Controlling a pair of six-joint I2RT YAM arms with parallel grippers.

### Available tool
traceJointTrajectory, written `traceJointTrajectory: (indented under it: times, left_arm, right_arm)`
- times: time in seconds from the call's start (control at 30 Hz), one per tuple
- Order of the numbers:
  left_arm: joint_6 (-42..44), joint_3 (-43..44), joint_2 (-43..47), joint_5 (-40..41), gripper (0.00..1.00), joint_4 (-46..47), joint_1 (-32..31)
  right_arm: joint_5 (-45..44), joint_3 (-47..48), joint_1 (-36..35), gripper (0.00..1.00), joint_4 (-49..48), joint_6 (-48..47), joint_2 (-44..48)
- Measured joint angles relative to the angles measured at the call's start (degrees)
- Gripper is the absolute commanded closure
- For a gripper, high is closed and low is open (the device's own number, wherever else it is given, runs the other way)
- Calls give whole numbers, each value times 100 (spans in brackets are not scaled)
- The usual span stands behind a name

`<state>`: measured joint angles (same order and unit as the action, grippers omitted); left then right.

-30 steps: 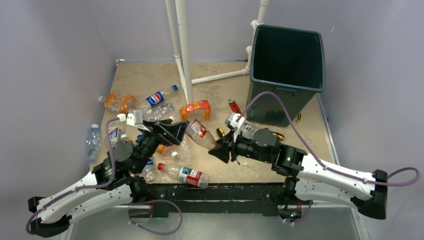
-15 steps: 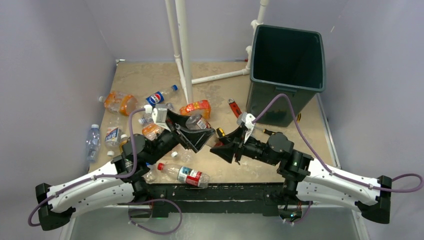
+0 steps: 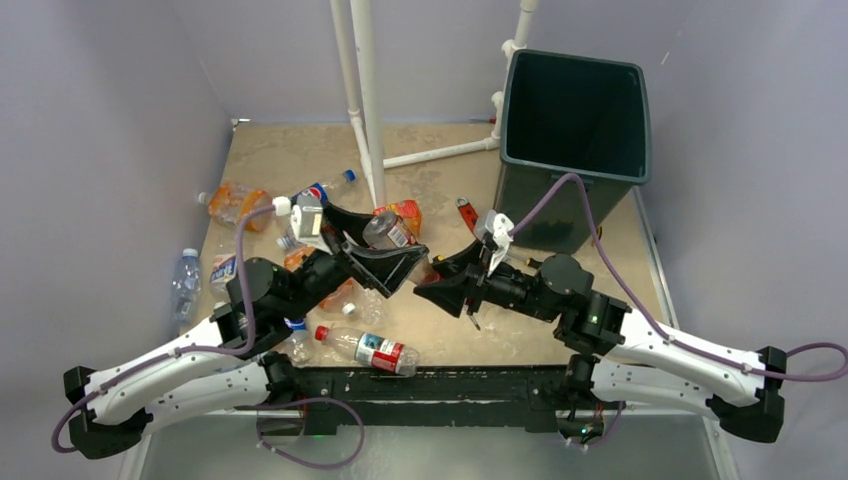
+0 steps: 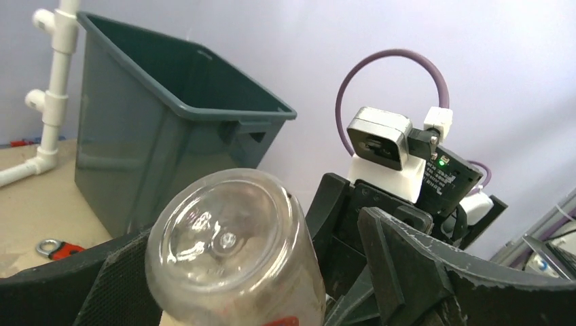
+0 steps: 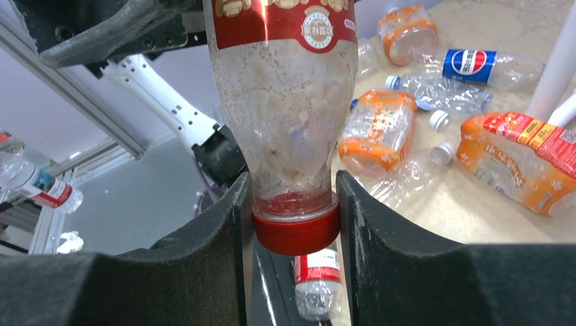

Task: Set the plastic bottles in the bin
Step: Pick up the plastic bottle at the center of the board.

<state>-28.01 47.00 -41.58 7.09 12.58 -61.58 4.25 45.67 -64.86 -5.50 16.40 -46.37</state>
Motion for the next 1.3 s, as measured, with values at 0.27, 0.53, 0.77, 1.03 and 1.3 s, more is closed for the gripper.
traceJointTrajectory:
  times: [0.27,0.53,0.77,1.03,1.3]
  left_arm:
    - [26,-680,468,472,1,608,2]
    - [304,-708,1043,533,1,317,2]
    - [774,-387,957,385,1,-129,2]
    - [964,44,356,-173,1,-170,2]
    - [964,50,138,-378,12,-173,2]
  right_arm:
    - [0,-13,-2,100,-437,-87,-590]
    - [114,-201,-35,100,-977,-116,-715]
    - [127,-199,-33,100,-953,-326,-723]
    - [131,-199,-33,100,-955,-557,-723]
    - [186,-197,-33,100,-960,-767,-748]
